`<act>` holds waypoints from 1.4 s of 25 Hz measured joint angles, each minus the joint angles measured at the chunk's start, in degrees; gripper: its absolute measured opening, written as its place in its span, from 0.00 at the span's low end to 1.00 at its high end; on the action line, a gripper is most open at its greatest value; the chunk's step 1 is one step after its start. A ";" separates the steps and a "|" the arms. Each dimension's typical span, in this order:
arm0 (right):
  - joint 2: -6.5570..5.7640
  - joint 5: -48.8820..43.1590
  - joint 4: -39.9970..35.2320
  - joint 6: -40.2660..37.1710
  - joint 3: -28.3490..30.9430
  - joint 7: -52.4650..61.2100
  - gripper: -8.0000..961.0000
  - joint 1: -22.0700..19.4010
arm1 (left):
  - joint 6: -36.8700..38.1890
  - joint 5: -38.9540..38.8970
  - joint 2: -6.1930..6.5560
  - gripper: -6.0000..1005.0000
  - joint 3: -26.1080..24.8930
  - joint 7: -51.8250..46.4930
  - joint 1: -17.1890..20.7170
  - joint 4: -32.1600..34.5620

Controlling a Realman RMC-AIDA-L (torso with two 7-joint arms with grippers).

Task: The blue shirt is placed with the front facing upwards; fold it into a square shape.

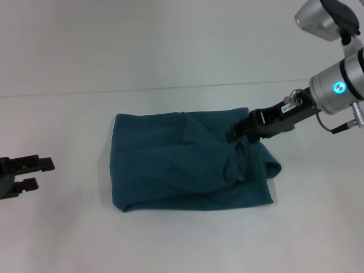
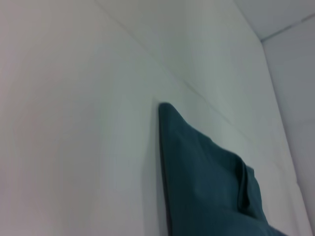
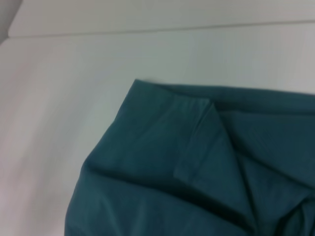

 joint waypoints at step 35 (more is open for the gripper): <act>2.37 1.13 3.58 -1.35 -0.21 5.22 0.57 -0.57 | -3.83 -0.44 -0.06 0.75 0.03 1.07 -1.61 -3.15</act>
